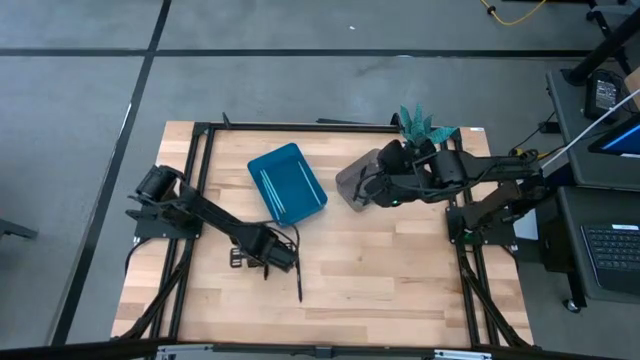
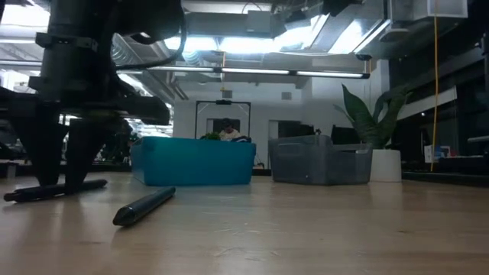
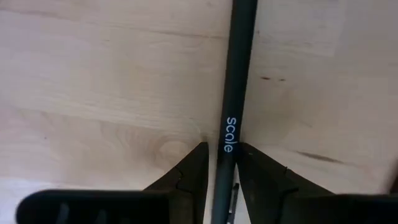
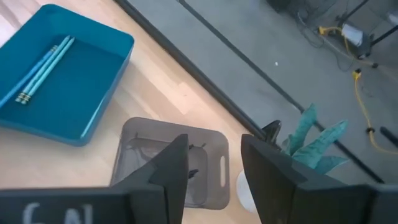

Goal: Sort pens & pencils
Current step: Put the left black pen into the gray bin

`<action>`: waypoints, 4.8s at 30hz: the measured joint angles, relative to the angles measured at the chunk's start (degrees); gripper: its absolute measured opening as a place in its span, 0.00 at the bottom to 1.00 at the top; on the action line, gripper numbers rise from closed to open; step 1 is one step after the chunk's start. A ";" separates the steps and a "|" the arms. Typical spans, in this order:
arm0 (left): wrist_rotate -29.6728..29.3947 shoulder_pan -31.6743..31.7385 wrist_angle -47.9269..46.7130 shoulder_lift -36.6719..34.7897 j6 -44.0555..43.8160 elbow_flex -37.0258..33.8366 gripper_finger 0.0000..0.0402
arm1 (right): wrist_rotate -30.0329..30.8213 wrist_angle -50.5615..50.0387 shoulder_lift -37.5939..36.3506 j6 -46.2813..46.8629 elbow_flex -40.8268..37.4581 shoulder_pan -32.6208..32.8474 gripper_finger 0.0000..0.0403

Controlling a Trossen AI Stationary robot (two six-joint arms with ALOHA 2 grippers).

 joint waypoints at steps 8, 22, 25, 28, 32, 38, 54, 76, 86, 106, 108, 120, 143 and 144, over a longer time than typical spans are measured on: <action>-0.16 0.43 0.54 0.08 -1.63 -0.07 0.21 | 2.07 -0.11 -0.04 -3.38 0.00 0.00 0.37; -1.72 0.08 1.16 0.15 -0.41 -0.11 0.05 | 3.64 -0.15 -0.04 -4.08 0.00 0.00 0.37; -2.00 -0.16 1.24 0.17 -0.17 -0.11 0.04 | 3.64 -0.17 -0.04 -4.08 0.00 0.00 0.37; -2.90 -0.79 1.29 0.20 -0.26 -0.11 0.05 | 3.64 -0.17 -0.04 -3.84 0.00 0.00 0.37; -5.21 -2.53 1.26 0.22 -1.95 0.01 0.05 | 3.64 -0.17 -0.04 -3.73 0.00 0.00 0.37; -10.19 -5.27 1.80 0.63 -4.84 1.65 0.05 | 3.64 -0.17 -0.04 -3.60 0.00 0.00 0.37; -18.08 -9.37 0.61 0.50 -4.44 7.59 0.05 | 3.53 -0.17 -0.04 -1.77 0.00 0.00 0.37; -32.16 -9.14 0.37 0.31 17.83 17.71 0.05 | -11.03 2.68 0.04 11.81 -12.41 -3.70 0.37; -32.56 -5.05 0.17 0.20 30.37 22.94 0.05 | -20.21 28.01 0.07 2.78 -22.39 -5.35 0.37; -40.60 -4.78 -11.92 -4.76 35.27 27.32 0.05 | -33.74 39.08 -1.21 -11.55 -22.56 -9.86 0.37; -41.19 -5.15 -14.64 -5.34 33.99 27.28 0.05 | -35.22 40.20 -1.88 -12.59 -22.56 -9.81 0.37; -48.45 -5.50 -17.81 -11.72 34.55 27.28 0.05 | -44.81 64.83 -7.74 -12.38 -30.59 -8.14 0.37; -48.94 -4.52 -10.47 -12.79 39.20 27.28 0.07 | -49.53 99.98 -8.48 -13.86 -42.75 -8.85 0.37; -48.89 -4.39 -9.66 -12.79 39.73 27.28 0.07 | -49.53 100.24 -8.48 -13.95 -42.75 -8.94 0.37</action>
